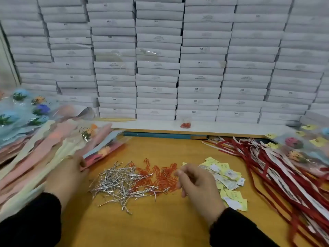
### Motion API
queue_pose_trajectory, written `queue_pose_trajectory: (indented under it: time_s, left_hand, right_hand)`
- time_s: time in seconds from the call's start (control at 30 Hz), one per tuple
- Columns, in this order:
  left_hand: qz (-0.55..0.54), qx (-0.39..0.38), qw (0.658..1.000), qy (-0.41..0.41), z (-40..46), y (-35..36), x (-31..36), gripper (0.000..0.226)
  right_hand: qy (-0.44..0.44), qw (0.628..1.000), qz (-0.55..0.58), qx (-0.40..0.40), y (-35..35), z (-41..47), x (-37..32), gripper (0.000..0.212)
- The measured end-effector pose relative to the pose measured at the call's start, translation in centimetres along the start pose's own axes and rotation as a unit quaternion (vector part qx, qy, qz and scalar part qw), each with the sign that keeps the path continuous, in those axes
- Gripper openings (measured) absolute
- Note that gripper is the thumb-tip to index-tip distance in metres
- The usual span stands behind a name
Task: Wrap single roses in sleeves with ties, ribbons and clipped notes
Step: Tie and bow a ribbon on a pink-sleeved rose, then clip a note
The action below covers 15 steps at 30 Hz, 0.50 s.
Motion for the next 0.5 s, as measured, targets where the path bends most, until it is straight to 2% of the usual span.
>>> queue_pose_trajectory:
  time_s: [0.07,0.1,0.13,0.23,0.33,0.5]
  left_hand:
    - [0.11,0.036,0.993,0.009,0.5,0.3,-0.4,0.02]
    - [0.131,0.044,0.99,0.015,0.9,0.7,-1.0,0.023]
    - [0.138,0.045,0.989,0.019,1.2,1.0,-1.6,0.025]
    - [0.132,0.055,0.99,0.015,2.3,1.2,-3.3,0.028]
    - [0.17,0.068,0.983,0.026,3.0,1.3,-4.5,0.032]
    - [0.174,0.059,0.983,0.01,3.9,2.0,-6.1,0.024]
  right_hand:
    - [-0.03,0.997,-0.049,-0.042,1.5,-0.2,-0.1,0.019]
    - [-0.041,0.994,-0.079,-0.067,2.3,-0.4,0.1,0.018]
    - [-0.062,0.988,-0.103,-0.094,3.3,-0.8,0.1,0.018]
    - [-0.051,0.991,-0.08,-0.094,3.6,-0.2,0.6,0.017]
    - [-0.064,0.989,-0.07,-0.115,4.6,-0.4,0.1,0.016]
    - [-0.069,0.987,-0.058,-0.13,5.0,-0.3,-0.2,0.017]
Point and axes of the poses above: each hand's wrist, its own z-axis towards the middle knuckle, its own y-axis out of the palm, x = y × z, the point moved 10 cm from there along z, towards the middle knuckle, and after that the axes turned 6 degrees about -y, right-handed, at the moved point
